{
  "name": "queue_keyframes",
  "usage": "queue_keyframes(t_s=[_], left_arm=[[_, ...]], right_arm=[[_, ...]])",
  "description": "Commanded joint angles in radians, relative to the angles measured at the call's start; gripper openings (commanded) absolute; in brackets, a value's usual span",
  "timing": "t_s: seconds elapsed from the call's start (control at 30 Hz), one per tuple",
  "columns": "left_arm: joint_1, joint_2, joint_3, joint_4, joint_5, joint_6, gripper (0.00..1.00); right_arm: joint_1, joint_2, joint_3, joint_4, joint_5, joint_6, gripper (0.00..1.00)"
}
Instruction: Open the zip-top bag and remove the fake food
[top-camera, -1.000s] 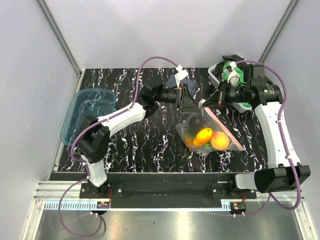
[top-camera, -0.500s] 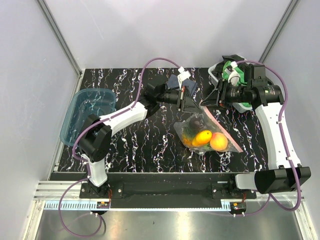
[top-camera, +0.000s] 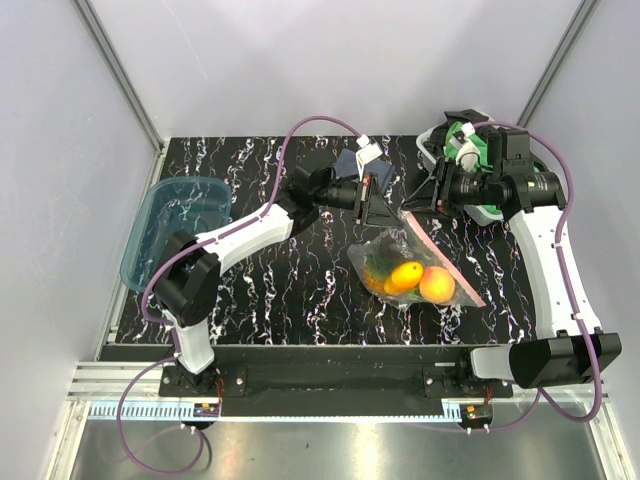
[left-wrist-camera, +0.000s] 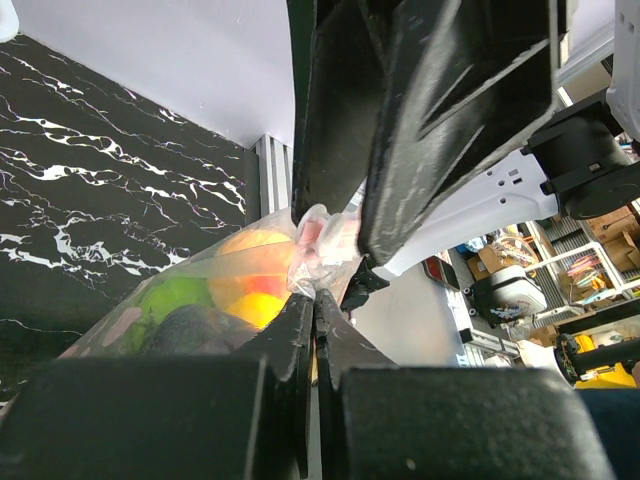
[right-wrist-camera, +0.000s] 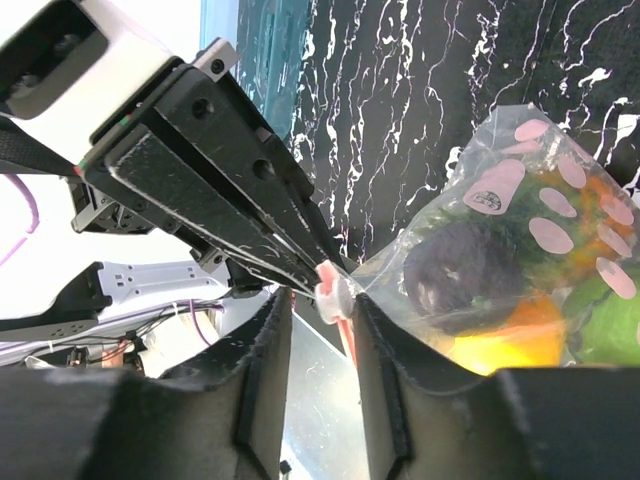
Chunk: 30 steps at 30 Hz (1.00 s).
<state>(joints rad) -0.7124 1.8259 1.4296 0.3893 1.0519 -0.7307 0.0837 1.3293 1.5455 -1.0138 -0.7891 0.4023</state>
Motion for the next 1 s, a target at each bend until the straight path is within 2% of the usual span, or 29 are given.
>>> queue_keyframes(t_s=[0.0,0.17,0.2,0.27,0.3,0.33,0.4,0.43,0.57,0.63,0.7,0.77,0.8,0.83,0.9,0.97], left_arm=[[-0.002,-0.063,0.008,0.037,0.010,0.008,0.00],[-0.002,-0.066,0.008,0.042,0.010,0.001,0.00],[-0.002,-0.068,0.008,0.043,0.013,-0.001,0.00],[-0.002,-0.070,0.006,0.049,0.014,-0.010,0.00],[-0.002,-0.070,0.008,0.054,0.013,-0.016,0.04],[-0.002,-0.068,0.008,0.066,0.013,-0.030,0.15],[-0.004,-0.059,0.008,0.091,0.017,-0.056,0.24],[-0.004,-0.054,0.006,0.133,0.022,-0.093,0.34],[-0.004,-0.033,-0.023,0.331,0.039,-0.238,0.43],[-0.005,-0.017,-0.020,0.384,0.039,-0.288,0.42],[-0.010,-0.008,-0.014,0.410,0.048,-0.306,0.33],[-0.012,-0.002,-0.012,0.411,0.051,-0.309,0.23],[-0.012,-0.002,-0.015,0.405,0.048,-0.306,0.12],[-0.012,-0.002,-0.015,0.396,0.043,-0.300,0.07],[-0.010,-0.008,-0.017,0.355,0.031,-0.270,0.00],[-0.010,-0.017,-0.009,0.289,0.011,-0.230,0.00]], right_arm=[[0.008,-0.018,-0.008,0.040,-0.019,-0.002,0.32],[0.008,-0.036,-0.016,0.032,0.002,-0.011,0.10],[0.008,-0.036,-0.016,0.029,0.007,-0.010,0.01],[0.008,-0.036,-0.010,0.029,0.004,-0.011,0.00],[0.007,-0.035,-0.007,0.029,-0.001,-0.010,0.00],[0.007,-0.035,-0.004,0.029,-0.002,-0.011,0.00],[0.007,-0.032,-0.001,0.026,-0.004,-0.014,0.00],[0.008,-0.032,0.001,0.026,-0.004,-0.014,0.00],[0.008,-0.027,0.005,0.027,-0.016,-0.016,0.00],[0.007,-0.027,0.010,0.029,-0.018,-0.016,0.00],[0.007,-0.027,0.013,0.029,-0.018,-0.016,0.00],[0.007,-0.027,0.013,0.029,-0.019,-0.016,0.00],[0.007,-0.025,0.013,0.029,-0.016,-0.017,0.00],[0.008,-0.027,0.013,0.029,-0.015,-0.017,0.00],[0.008,-0.027,0.011,0.029,-0.013,-0.019,0.00],[0.008,-0.028,0.007,0.029,-0.009,-0.022,0.00]])
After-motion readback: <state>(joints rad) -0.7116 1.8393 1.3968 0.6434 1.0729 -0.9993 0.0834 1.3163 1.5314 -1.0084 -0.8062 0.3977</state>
